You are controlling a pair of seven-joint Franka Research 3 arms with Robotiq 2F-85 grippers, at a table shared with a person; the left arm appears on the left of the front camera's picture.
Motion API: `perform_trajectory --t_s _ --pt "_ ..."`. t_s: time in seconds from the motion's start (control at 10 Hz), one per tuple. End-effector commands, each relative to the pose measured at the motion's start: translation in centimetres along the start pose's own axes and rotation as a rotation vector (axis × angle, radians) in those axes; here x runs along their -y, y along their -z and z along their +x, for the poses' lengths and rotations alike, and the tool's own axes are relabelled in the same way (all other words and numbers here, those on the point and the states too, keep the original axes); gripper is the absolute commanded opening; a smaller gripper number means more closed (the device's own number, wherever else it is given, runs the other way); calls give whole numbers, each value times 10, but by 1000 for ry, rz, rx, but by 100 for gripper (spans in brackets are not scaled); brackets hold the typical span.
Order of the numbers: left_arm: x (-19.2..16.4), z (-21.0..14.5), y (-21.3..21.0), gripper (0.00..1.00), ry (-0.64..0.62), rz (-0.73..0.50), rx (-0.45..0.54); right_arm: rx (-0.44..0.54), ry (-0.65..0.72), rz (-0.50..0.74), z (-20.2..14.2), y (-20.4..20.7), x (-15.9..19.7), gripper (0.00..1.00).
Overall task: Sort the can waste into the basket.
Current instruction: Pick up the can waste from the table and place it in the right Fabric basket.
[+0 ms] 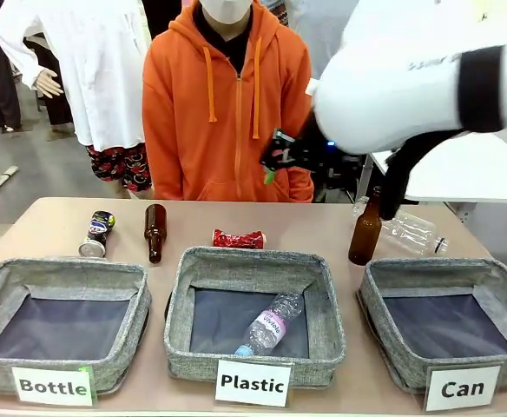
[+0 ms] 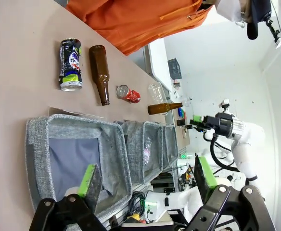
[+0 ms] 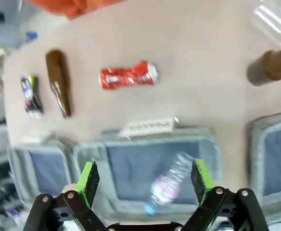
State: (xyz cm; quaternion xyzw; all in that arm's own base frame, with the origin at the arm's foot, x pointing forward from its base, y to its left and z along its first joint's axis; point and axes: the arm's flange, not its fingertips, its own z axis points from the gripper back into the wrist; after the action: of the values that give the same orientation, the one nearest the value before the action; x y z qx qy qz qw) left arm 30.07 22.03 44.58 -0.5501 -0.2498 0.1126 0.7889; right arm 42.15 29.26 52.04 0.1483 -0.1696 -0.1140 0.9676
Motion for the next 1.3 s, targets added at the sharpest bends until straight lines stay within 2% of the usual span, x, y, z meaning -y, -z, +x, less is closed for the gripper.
perform_trajectory --t_s 0.0,0.3,0.5,0.6,0.7,0.8,1.0,1.2 --pt "1 0 -2 100 22 -14 0 49 66 -78 6 44 -45 100" --pt "1 0 -2 100 22 -14 0 51 72 -182 31 101 -84 100" --pt "1 0 -2 100 22 -14 0 -58 -30 -209 48 122 -94 100" --pt "1 0 -2 100 22 -14 0 -129 -144 -177 48 115 -94 100" --pt "1 0 -2 100 22 -14 0 -287 -317 -99 43 96 -87 100" --pt "1 0 -2 100 22 -14 0 -461 -438 -42 24 55 -70 100" --pt "1 0 -2 100 22 -14 0 -559 -738 -42 -39 -40 -31 100" --pt "1 0 -2 100 22 -14 0 -618 -767 -34 -65 -84 5 100"
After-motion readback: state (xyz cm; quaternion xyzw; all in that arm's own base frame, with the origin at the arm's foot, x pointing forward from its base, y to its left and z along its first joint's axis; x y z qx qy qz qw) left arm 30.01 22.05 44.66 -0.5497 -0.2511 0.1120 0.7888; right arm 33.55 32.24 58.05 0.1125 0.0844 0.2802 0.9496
